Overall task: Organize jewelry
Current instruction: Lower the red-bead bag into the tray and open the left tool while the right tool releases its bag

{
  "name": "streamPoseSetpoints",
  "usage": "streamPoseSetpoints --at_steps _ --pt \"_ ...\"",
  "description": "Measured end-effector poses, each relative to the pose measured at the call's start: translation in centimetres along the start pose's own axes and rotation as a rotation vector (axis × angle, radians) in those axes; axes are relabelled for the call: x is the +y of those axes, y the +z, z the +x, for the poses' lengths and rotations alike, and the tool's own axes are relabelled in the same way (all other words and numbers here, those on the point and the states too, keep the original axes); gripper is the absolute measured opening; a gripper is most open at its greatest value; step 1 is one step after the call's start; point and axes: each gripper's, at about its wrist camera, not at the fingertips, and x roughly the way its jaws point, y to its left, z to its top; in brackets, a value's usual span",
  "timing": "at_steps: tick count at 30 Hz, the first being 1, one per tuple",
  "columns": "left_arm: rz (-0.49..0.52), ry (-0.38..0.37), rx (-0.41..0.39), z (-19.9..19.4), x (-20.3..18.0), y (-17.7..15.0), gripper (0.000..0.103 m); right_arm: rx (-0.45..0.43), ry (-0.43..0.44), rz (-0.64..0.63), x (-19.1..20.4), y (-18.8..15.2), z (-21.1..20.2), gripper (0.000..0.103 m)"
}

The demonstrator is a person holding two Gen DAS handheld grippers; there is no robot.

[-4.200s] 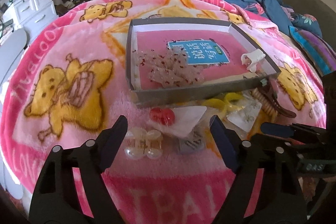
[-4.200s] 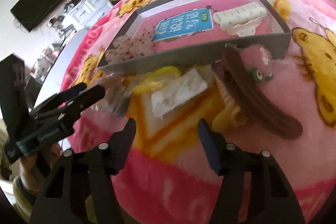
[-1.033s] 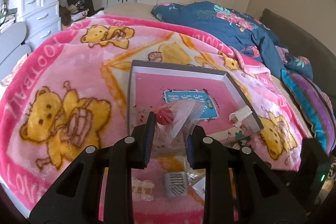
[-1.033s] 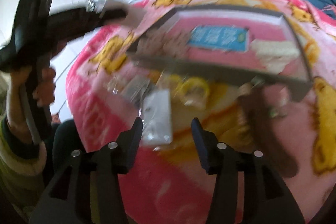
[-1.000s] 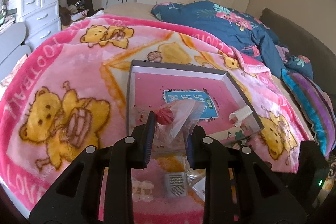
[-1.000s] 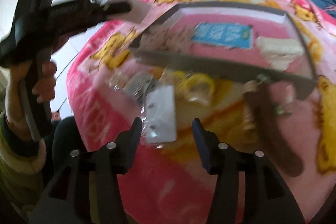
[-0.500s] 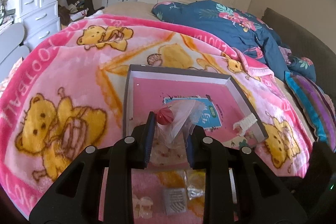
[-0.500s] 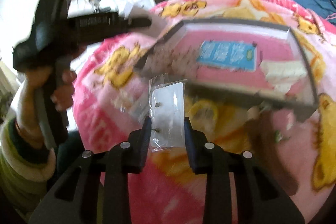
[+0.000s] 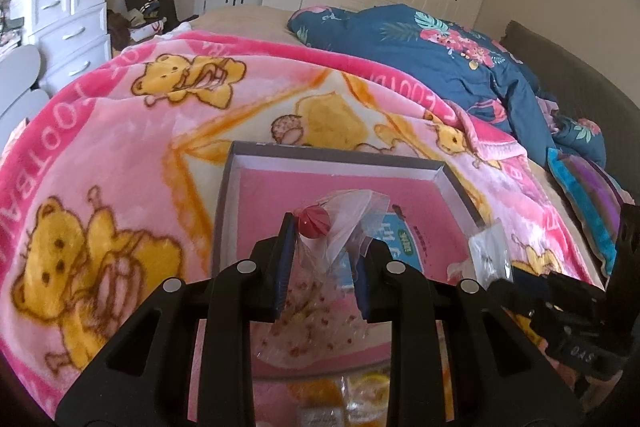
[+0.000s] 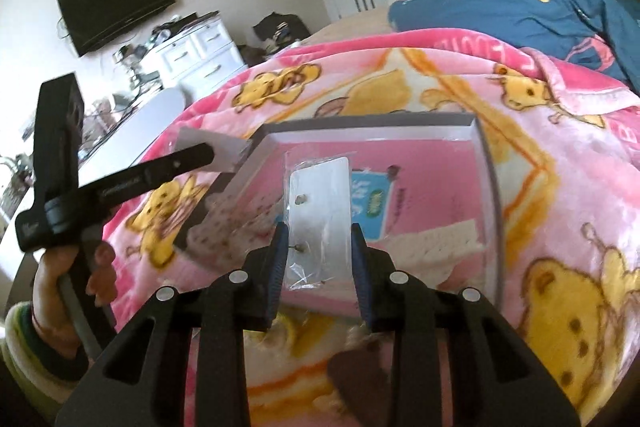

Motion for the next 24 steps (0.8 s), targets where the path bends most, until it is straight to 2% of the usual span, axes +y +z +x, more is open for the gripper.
streamPoseSetpoints --at_steps 10,12,13,21,24 --pt "-0.009 0.005 0.041 3.1 0.3 -0.4 0.019 0.018 -0.093 0.043 -3.0 1.2 2.2 0.029" --pt "-0.009 0.002 0.042 3.0 0.5 -0.5 0.029 0.021 -0.106 0.052 -3.4 1.2 2.6 0.029" --pt "-0.005 0.007 0.042 2.9 0.5 -0.7 0.030 0.021 -0.114 0.057 -3.7 1.2 2.7 0.029" --pt "-0.034 0.016 0.057 2.1 1.4 -1.5 0.034 0.050 -0.179 0.108 -5.3 1.3 4.3 0.030" --pt "-0.049 0.022 0.051 1.3 1.9 -1.9 0.035 0.050 -0.192 0.117 -5.5 1.1 4.4 0.035"
